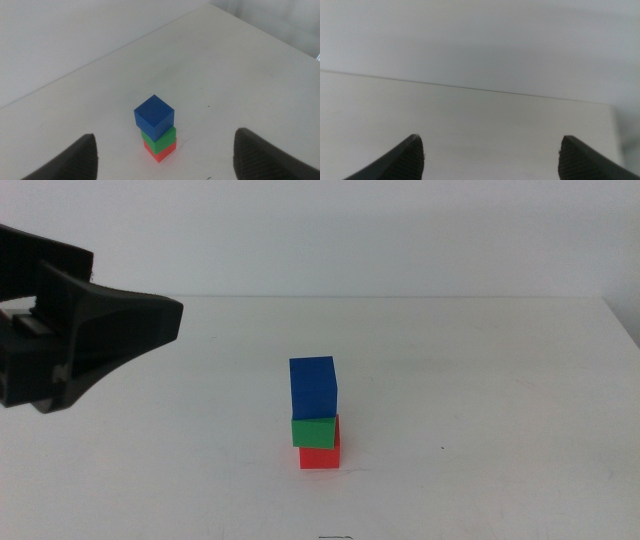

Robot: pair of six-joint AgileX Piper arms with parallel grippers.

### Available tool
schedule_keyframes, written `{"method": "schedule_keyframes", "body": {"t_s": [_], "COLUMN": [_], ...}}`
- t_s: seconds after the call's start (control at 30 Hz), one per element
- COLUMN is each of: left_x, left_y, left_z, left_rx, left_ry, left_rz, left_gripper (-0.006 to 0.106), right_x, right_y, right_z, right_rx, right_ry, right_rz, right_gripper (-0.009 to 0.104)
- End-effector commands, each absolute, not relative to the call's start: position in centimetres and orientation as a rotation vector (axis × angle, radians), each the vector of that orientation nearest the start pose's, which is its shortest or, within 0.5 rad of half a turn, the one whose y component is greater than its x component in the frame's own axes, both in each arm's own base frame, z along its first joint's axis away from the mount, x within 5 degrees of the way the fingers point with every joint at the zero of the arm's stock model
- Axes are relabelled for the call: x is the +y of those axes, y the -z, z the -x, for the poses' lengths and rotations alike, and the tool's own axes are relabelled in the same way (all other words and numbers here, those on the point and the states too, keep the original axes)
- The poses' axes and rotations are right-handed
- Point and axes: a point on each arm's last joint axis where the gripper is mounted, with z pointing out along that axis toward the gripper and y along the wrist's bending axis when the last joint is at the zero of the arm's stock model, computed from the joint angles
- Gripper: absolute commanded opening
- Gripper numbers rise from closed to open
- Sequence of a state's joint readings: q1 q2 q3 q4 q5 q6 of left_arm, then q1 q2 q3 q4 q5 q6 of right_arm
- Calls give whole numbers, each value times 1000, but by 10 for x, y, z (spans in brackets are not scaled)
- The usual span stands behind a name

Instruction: Stack red cubes first, then green, then blue cubes in a specific spot.

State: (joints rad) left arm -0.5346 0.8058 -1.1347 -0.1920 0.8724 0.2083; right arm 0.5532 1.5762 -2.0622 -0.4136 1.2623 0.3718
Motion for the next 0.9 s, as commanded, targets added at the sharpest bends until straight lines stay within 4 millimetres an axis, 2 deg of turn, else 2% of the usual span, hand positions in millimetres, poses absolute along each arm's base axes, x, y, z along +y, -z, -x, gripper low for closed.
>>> {"method": "schedule_keyframes", "body": {"t_s": [0.0, 0.07, 0.17, 0.3, 0.37, 0.5, 0.87], "left_x": [-79, -79, -79, -79, -79, -79, -79], "left_y": [-449, -449, -449, -449, -449, -449, -449], "left_z": [-108, -108, -108, -108, -108, -108, -108], "left_rx": [1826, 1826, 1826, 1824, 1825, 1824, 1825], "left_ry": [455, 455, 455, 445, 445, 445, 445], "left_rz": [-669, -669, -669, -670, -671, -670, -671], "left_gripper": [91, 91, 91, 91, 91, 91, 91], "right_x": [88, 58, 26, 6, 7, 12, 11], "right_y": [-525, -520, -505, -474, -462, -451, -450], "right_z": [-247, -235, -217, -198, -194, -194, -195], "right_rx": [2141, 2146, 2098, 2042, 2007, 2003, 1997], "right_ry": [56, 88, 115, 65, 24, -26, -13], "right_rz": [51, -35, -117, -116, -72, -33, -33], "right_gripper": [70, 68, 65, 64, 64, 64, 64]}}
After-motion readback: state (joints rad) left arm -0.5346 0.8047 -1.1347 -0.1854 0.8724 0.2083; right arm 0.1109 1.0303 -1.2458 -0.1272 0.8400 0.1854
